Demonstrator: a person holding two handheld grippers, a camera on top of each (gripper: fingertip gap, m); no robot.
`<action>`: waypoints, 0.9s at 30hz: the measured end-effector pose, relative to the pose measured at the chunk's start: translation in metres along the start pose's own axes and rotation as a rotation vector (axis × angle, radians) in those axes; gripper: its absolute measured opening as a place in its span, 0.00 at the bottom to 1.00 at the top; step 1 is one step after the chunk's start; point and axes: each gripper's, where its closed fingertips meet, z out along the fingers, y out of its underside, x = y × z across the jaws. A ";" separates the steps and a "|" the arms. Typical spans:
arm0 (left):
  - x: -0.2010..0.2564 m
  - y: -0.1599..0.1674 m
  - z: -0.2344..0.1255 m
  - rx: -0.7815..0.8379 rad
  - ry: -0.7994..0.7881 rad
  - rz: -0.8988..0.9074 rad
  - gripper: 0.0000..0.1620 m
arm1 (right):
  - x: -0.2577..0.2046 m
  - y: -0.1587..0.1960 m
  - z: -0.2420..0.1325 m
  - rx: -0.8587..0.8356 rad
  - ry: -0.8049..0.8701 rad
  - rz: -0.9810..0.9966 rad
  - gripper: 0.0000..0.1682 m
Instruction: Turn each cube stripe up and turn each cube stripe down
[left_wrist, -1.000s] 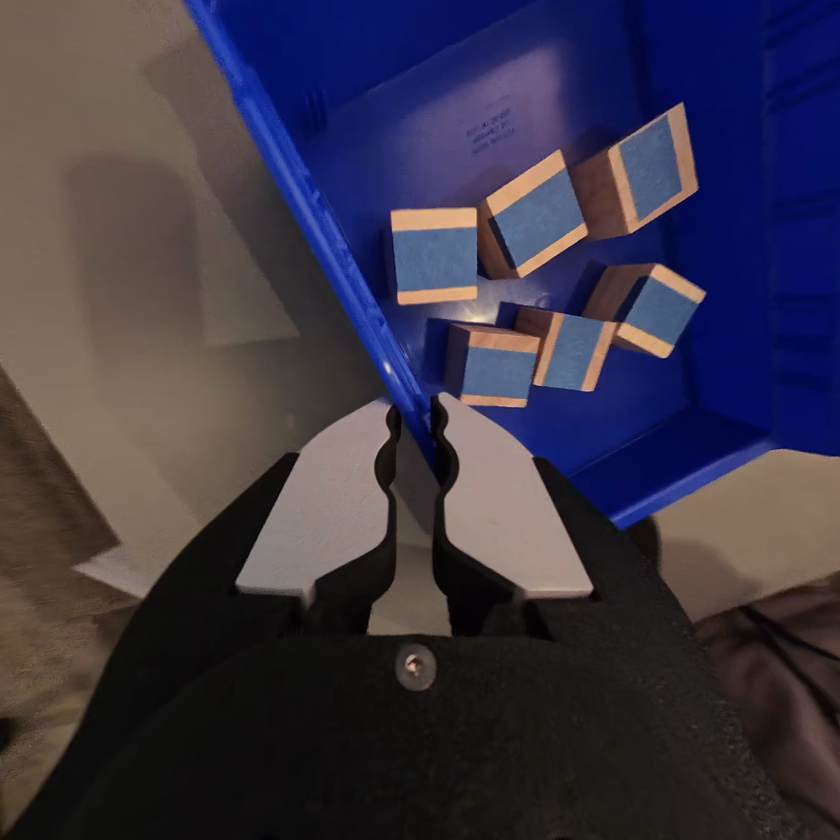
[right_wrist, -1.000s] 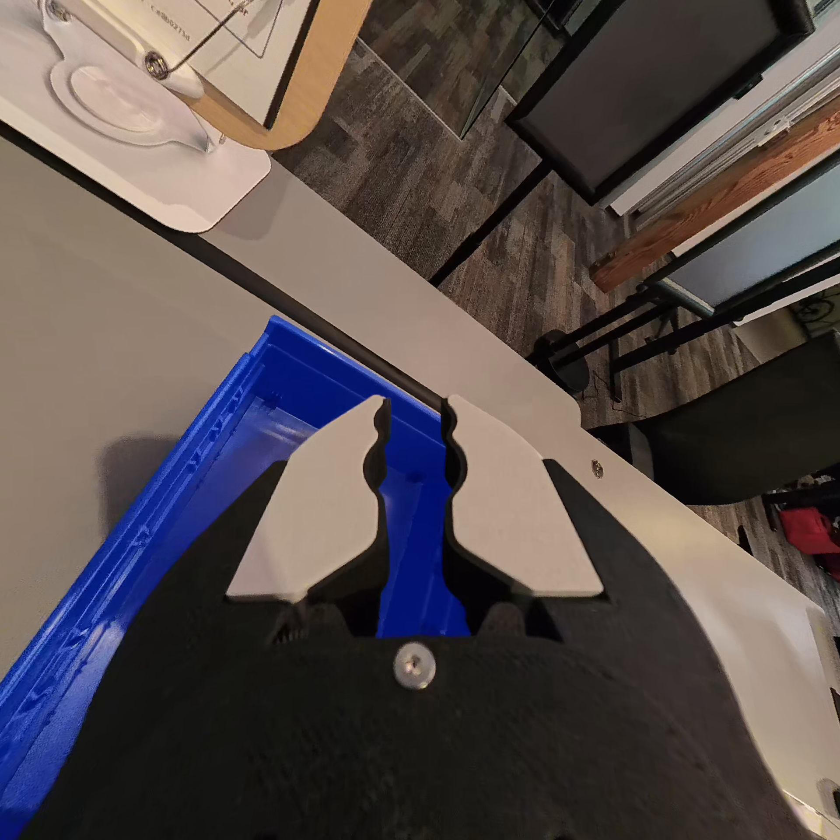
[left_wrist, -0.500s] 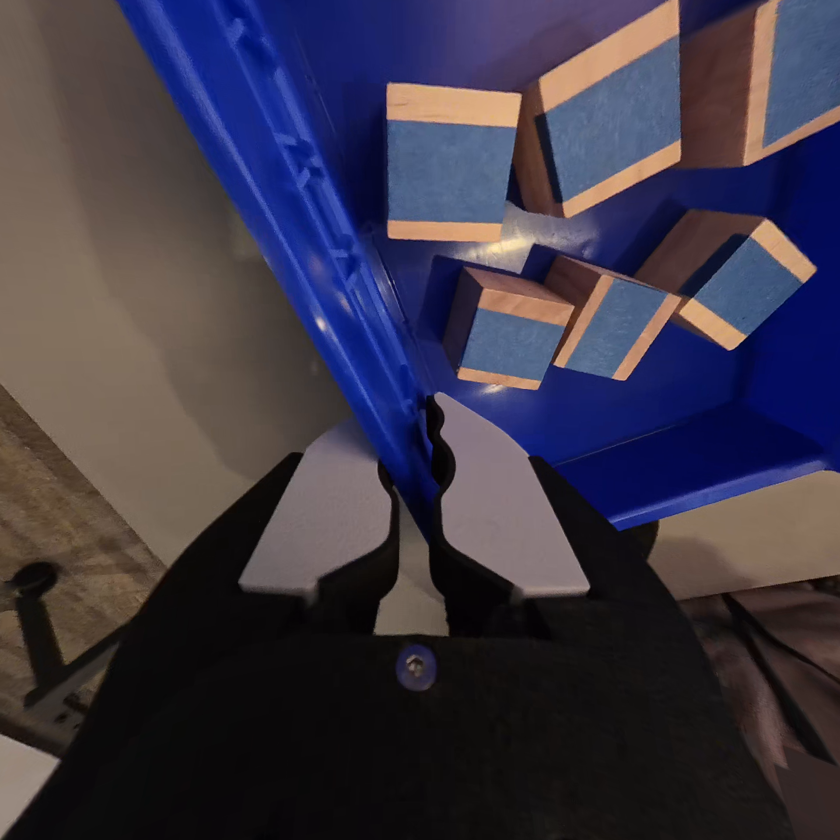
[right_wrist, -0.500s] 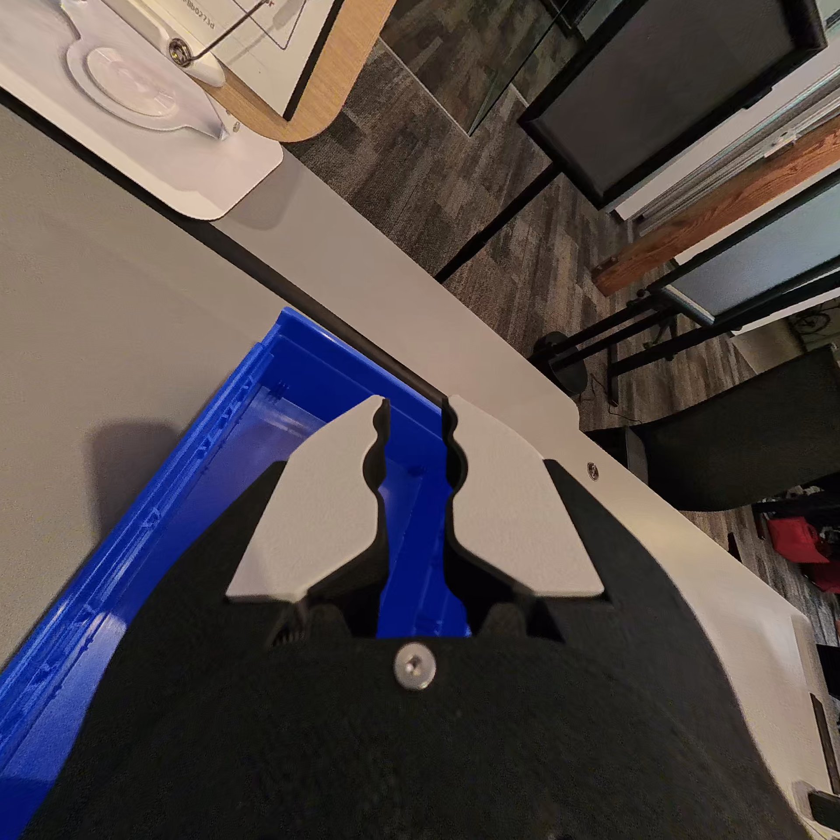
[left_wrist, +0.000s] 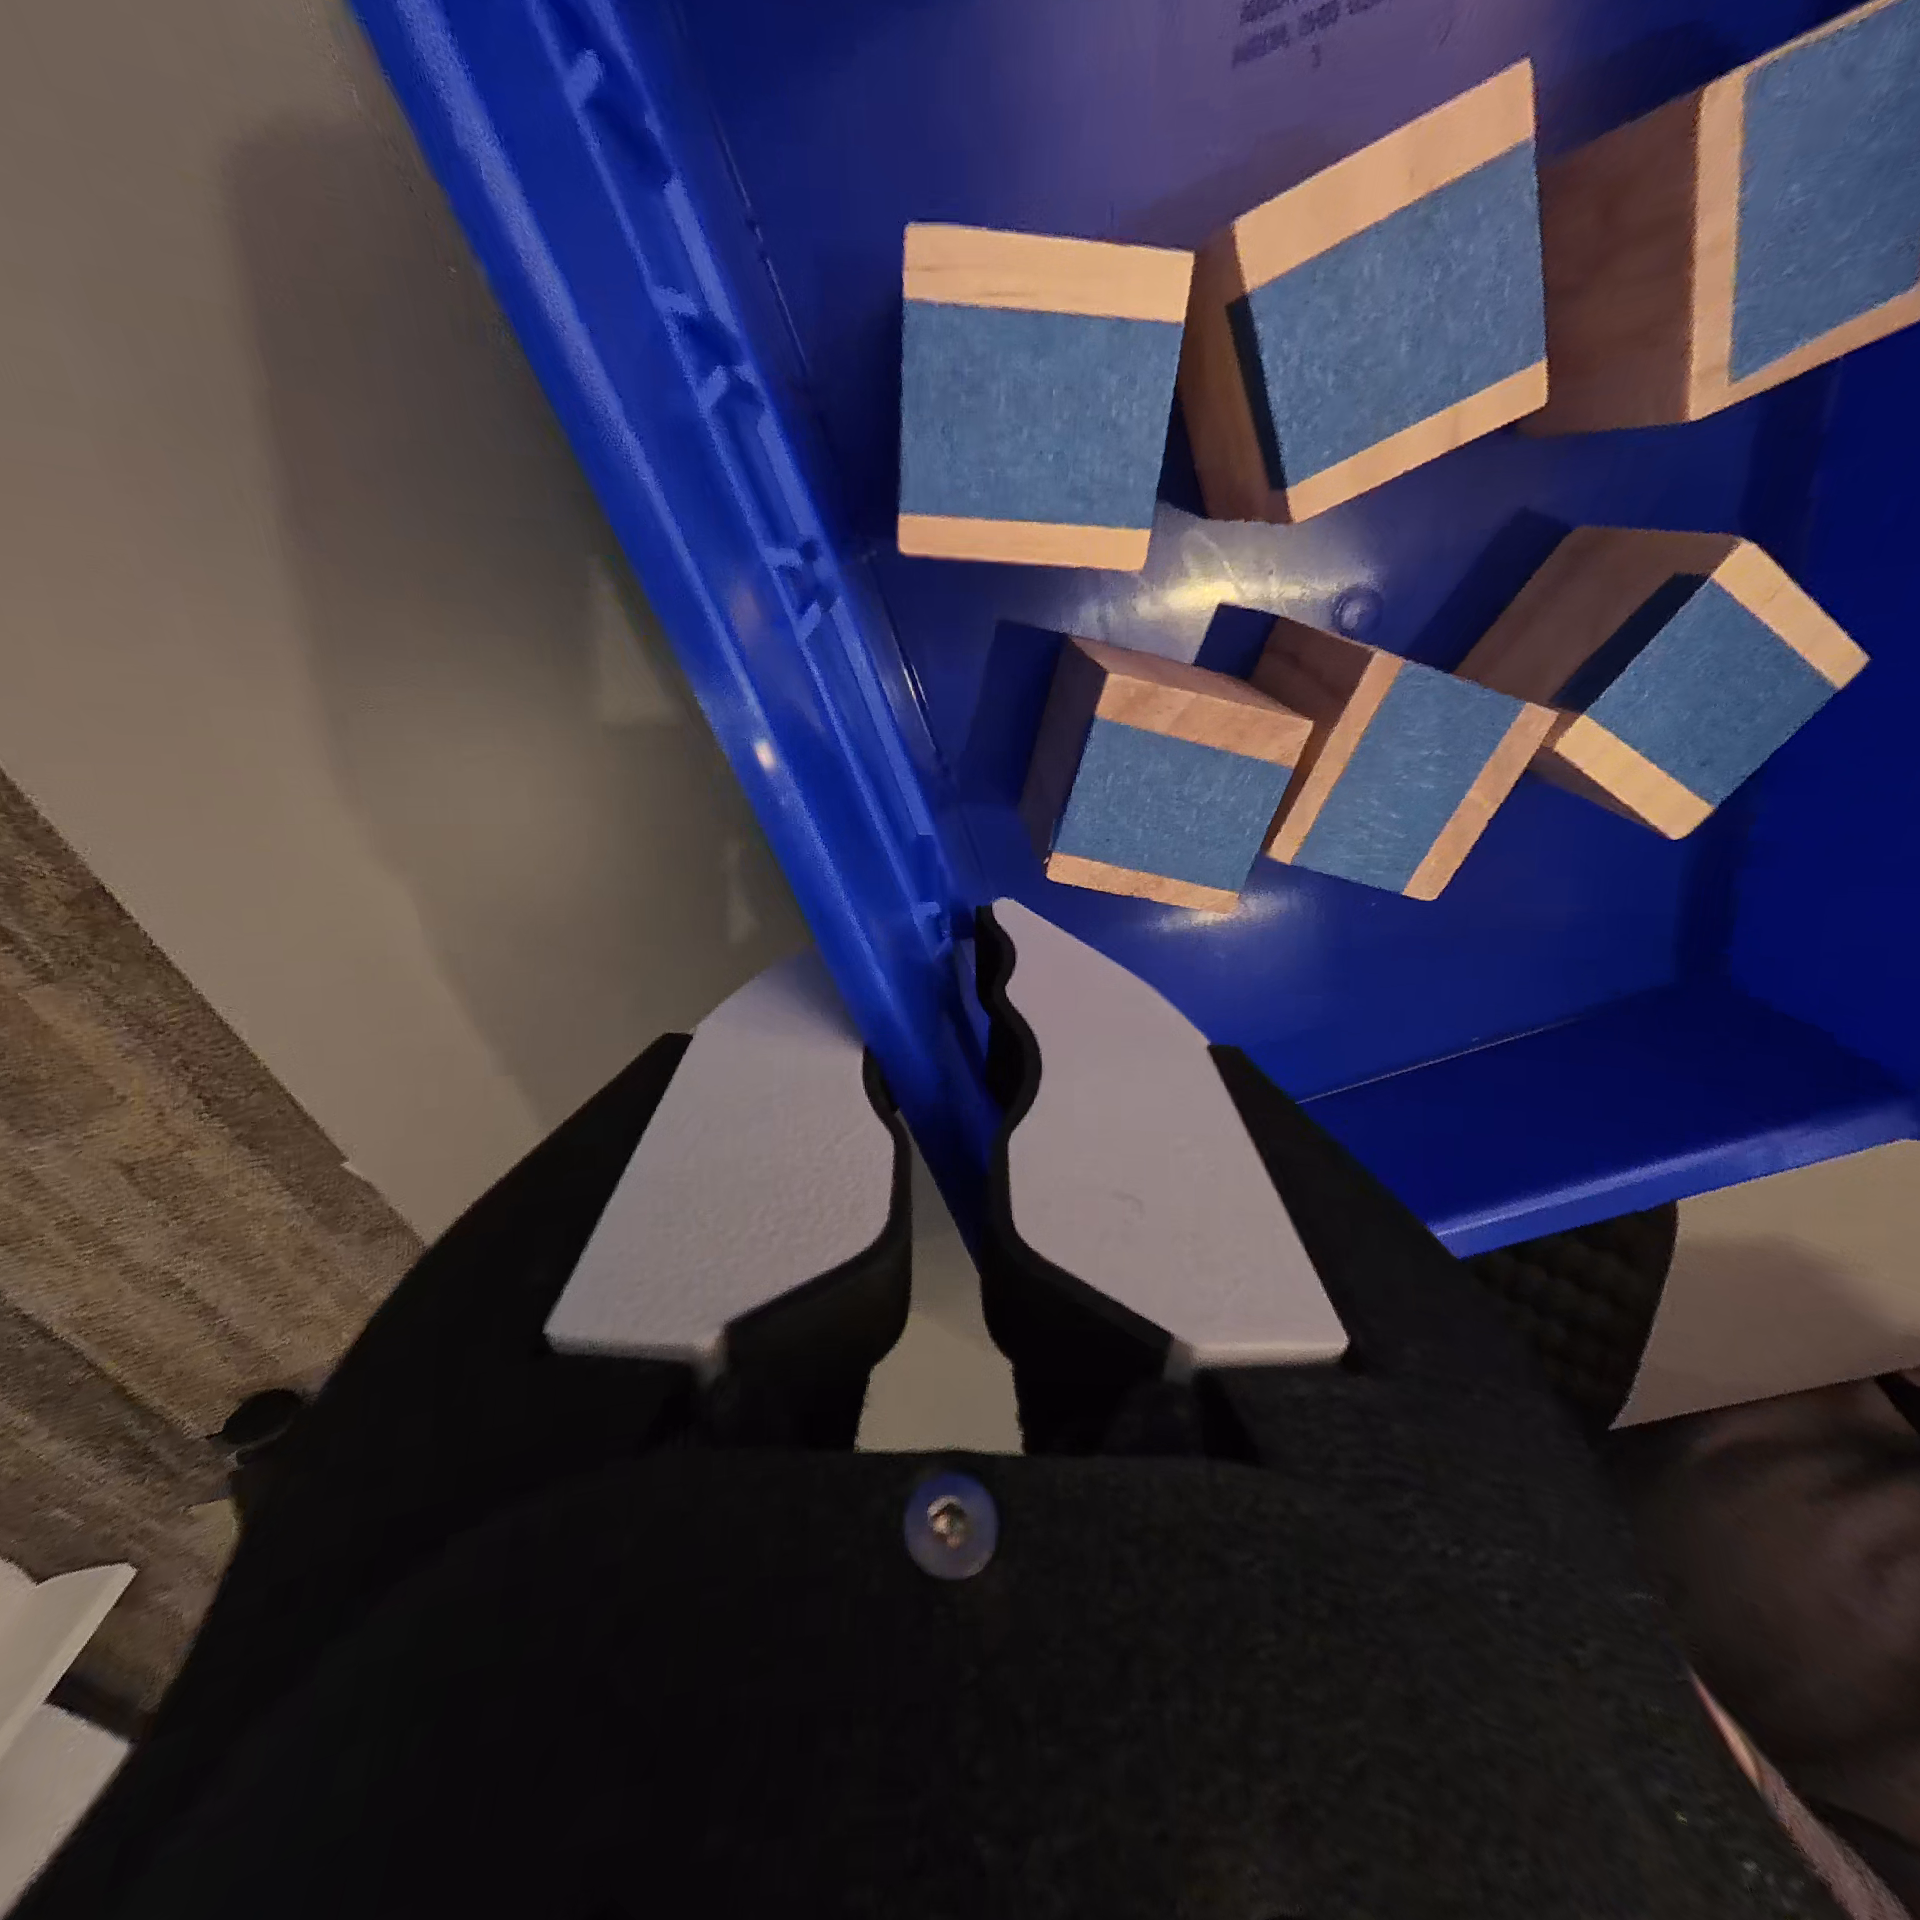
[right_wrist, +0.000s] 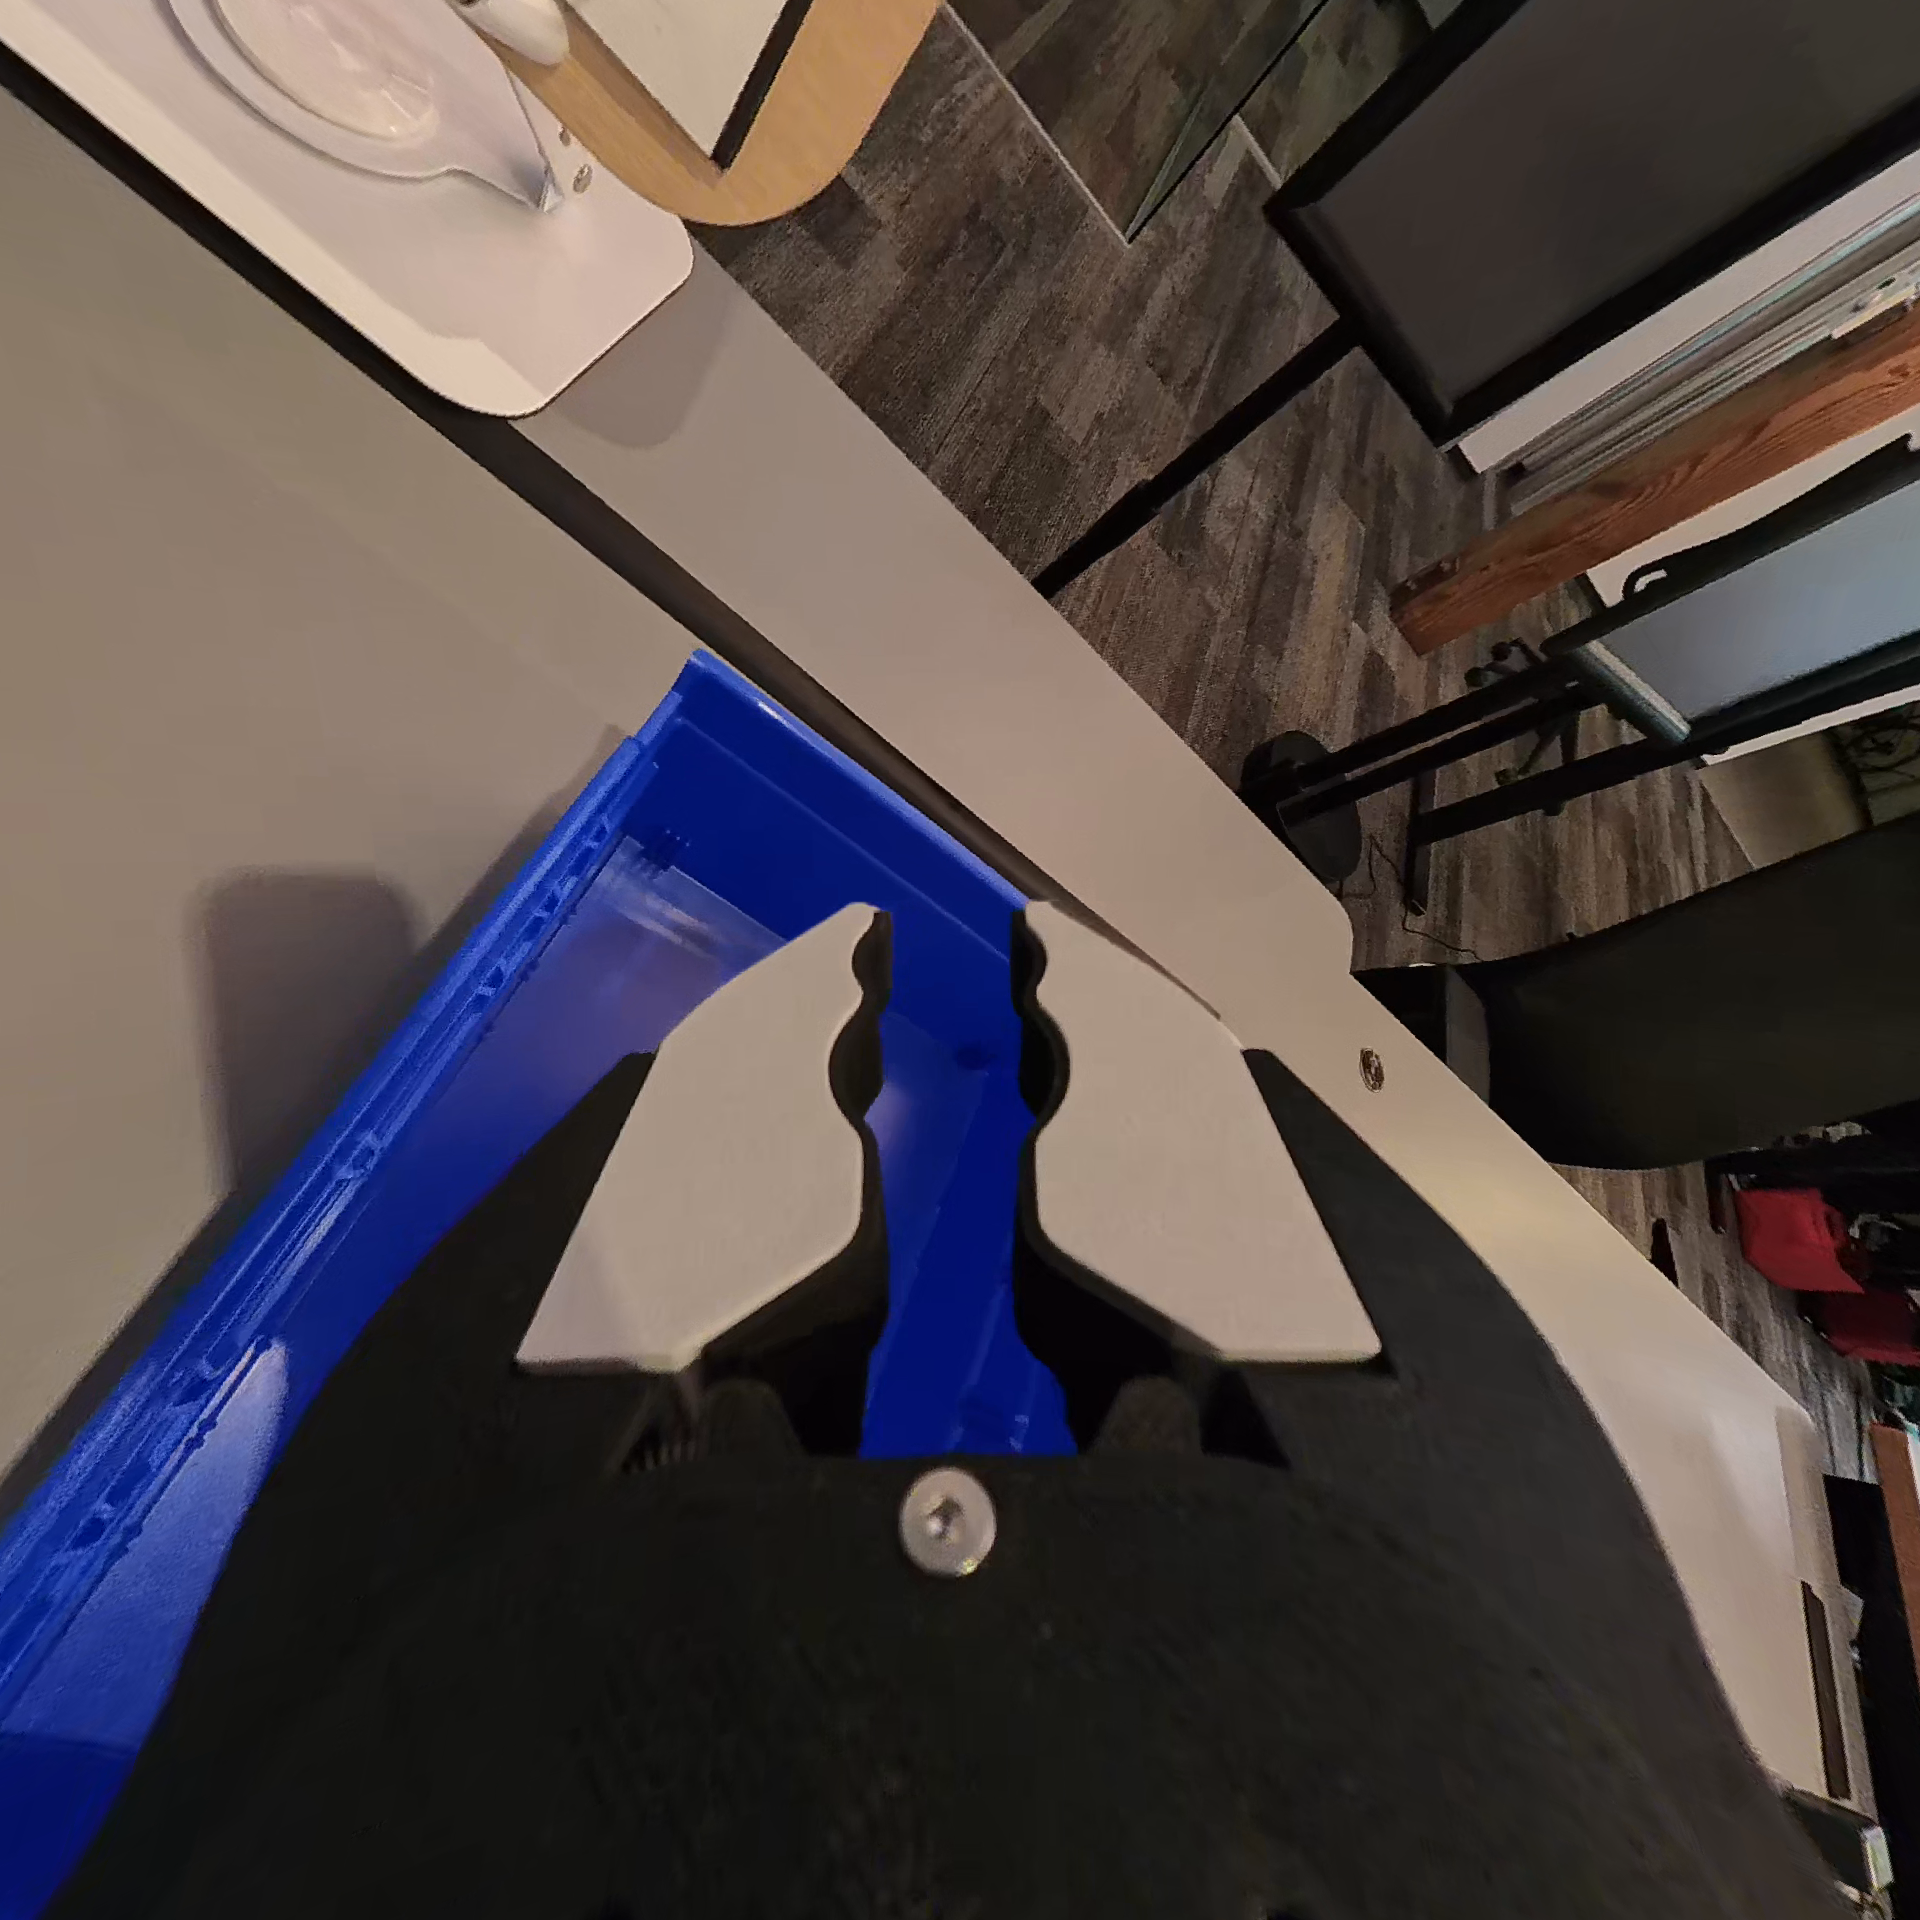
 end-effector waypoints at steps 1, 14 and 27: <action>0.002 -0.001 0.000 0.005 0.012 -0.004 0.05 | -0.001 0.001 0.001 -0.006 -0.001 -0.005 0.14; 0.003 -0.005 -0.072 0.356 0.073 -0.112 0.00 | 0.004 -0.008 -0.005 0.046 0.025 0.021 0.15; 0.112 -0.029 -0.216 1.110 0.134 0.368 0.16 | 0.004 -0.009 -0.008 0.057 0.016 0.028 0.16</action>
